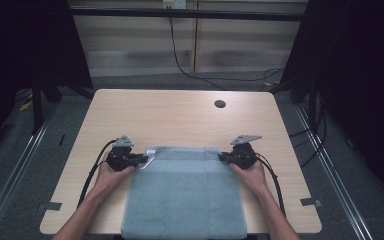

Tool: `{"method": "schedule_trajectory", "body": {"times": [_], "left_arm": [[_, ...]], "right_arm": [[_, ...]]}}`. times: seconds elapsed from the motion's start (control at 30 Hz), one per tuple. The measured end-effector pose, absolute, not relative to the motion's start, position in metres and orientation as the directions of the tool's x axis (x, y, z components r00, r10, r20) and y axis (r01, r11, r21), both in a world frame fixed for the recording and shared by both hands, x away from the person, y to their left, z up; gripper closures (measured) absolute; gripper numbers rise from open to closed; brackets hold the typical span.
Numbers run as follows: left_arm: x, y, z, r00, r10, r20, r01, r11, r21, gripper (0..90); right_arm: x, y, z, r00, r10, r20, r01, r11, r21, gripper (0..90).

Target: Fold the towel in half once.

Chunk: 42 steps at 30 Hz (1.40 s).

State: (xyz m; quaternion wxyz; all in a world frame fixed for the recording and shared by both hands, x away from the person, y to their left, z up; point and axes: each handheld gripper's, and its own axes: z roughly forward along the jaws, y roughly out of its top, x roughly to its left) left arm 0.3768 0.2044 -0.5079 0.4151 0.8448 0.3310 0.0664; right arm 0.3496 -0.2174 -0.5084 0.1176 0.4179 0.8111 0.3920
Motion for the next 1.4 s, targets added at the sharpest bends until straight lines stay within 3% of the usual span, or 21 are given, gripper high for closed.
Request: {"method": "schedule_trajectory", "body": {"times": [0.23,0.67,0.97,1.4], "left_arm": [[0.370,0.207,-0.505,0.768,0.611,-0.194,0.522,-0.420,0.742,83.1],[0.364,0.219,-0.475,0.758,0.595,-0.269,0.508,-0.279,0.815,83.2],[0.370,0.212,-0.449,0.779,0.568,-0.265,0.464,-0.238,0.853,83.2],[0.391,0.215,-0.396,0.781,0.595,-0.190,0.391,-0.227,0.892,83.3]], "right_arm": [[0.347,-0.217,-0.507,-0.624,0.758,0.189,0.601,0.311,0.736,85.7],[0.339,-0.227,-0.470,-0.636,0.742,0.212,0.528,0.218,0.821,85.9],[0.340,-0.231,-0.446,-0.639,0.747,0.185,0.497,0.217,0.840,85.8],[0.352,-0.236,-0.397,-0.639,0.751,0.166,0.433,0.173,0.885,85.9]]}}
